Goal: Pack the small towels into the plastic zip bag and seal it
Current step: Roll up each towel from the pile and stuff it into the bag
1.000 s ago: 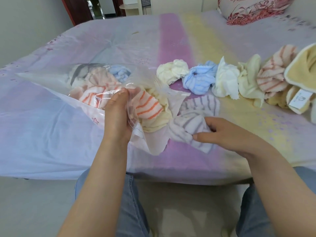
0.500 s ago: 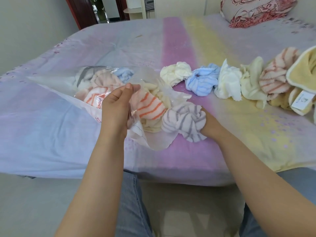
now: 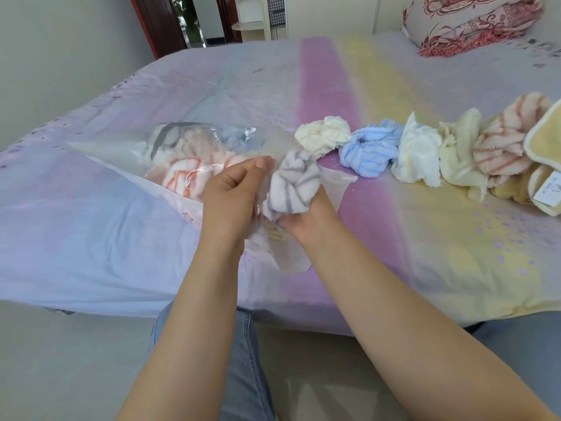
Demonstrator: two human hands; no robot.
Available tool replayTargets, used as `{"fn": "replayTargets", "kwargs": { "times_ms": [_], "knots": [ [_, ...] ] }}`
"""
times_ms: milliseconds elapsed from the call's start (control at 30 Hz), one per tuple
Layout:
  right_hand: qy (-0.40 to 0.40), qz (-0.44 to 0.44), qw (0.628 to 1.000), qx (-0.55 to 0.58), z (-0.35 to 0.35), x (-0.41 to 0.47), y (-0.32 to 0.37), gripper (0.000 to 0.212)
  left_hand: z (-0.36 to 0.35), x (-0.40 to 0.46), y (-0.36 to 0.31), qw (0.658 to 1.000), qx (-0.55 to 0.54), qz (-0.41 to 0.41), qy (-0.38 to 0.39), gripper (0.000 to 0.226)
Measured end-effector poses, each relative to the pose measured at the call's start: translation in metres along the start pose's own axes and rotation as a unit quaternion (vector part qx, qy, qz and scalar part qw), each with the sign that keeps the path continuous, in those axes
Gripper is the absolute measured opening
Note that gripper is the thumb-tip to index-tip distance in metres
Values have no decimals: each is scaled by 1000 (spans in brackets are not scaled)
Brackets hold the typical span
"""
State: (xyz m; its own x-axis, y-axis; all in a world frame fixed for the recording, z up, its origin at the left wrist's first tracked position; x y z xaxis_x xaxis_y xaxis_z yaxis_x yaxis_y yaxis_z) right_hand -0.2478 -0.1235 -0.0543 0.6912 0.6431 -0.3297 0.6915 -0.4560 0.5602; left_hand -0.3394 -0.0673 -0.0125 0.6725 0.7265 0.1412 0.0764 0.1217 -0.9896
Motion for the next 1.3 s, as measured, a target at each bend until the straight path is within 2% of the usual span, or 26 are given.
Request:
{"fn": "replayTargets", "kwargs": {
  "times_ms": [67, 133, 167, 233, 333, 467, 567, 633, 733, 800, 833, 867, 967, 1033, 1067, 1133, 1167, 1200, 1300],
  "knots": [
    [29, 86, 995, 50, -4, -11, -7, 36, 3, -1, -1, 1000, -5, -1, 3, 23],
    [27, 216, 976, 18, 8, -33, -19, 51, 2, -2, -1, 999, -29, 14, 12, 24],
    [40, 289, 956, -37, 16, -40, -26, 48, 1, -2, -1, 999, -40, 24, 19, 24],
    [74, 403, 890, -199, 30, -47, -36, 37, -4, -3, 0, 998, -46, 38, 28, 24],
    [65, 443, 813, -371, 43, -30, -30, 37, -5, -1, 4, 999, -28, 36, 26, 22],
    [50, 453, 727, -513, 44, -7, -22, 58, -1, -3, 5, 1000, 11, 16, 22, 23],
    [32, 448, 626, -637, 25, 20, -25, 55, 5, -5, 2, 999, 15, 13, 35, 21],
    [14, 362, 558, -747, 8, 49, -22, 54, 13, -4, 0, 999, 11, 16, 44, 21],
    [23, 196, 524, -829, -1, 79, -12, 51, 22, 0, -2, 997, -19, 40, 56, 22],
    [24, 176, 493, -852, 2, 82, -10, 51, 23, 5, -3, 996, -45, 47, 68, 23],
    [23, 183, 486, -854, 5, 78, -12, 53, 23, 7, -3, 994, -58, 55, 70, 24],
    [21, 203, 501, -841, 9, 71, -15, 54, 21, 9, -2, 993, -70, 65, 70, 24],
    [-7, 324, 626, -709, 26, 42, -24, 57, 14, 14, 2, 988, -110, 88, 66, 25],
    [-20, 404, 679, -612, 38, 17, -29, 56, 9, 15, 4, 986, -120, 93, 64, 25],
    [-16, 441, 680, -585, 44, 6, -32, 56, 6, 15, 5, 986, -121, 94, 62, 25],
    [14, 514, 638, -573, 51, -3, -35, 51, 4, 13, 4, 986, -124, 92, 61, 25],
    [47, 533, 618, -575, 51, -2, -35, 48, 4, 12, 2, 987, -122, 90, 61, 24],
    [81, 527, 616, -580, 48, 3, -33, 47, 5, 11, 1, 987, -120, 87, 60, 25],
    [149, 380, 689, -598, 28, 38, -27, 51, 11, 9, -4, 988, -117, 79, 59, 26]
  ]
}}
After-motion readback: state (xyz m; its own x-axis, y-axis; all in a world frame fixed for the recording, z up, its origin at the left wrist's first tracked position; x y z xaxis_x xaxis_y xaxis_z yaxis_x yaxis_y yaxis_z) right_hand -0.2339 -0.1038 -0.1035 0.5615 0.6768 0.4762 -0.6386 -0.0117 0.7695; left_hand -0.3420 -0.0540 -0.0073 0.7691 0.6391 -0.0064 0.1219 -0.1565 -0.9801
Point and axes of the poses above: each hand's wrist, its own x-axis towards the middle knuckle, its own z-axis out of the back of the hand, y = z × x, the point moved 1 cm from there along x, towards the middle knuckle, and after that the axes turned 6 degrees about x, right-handed, at the moved point
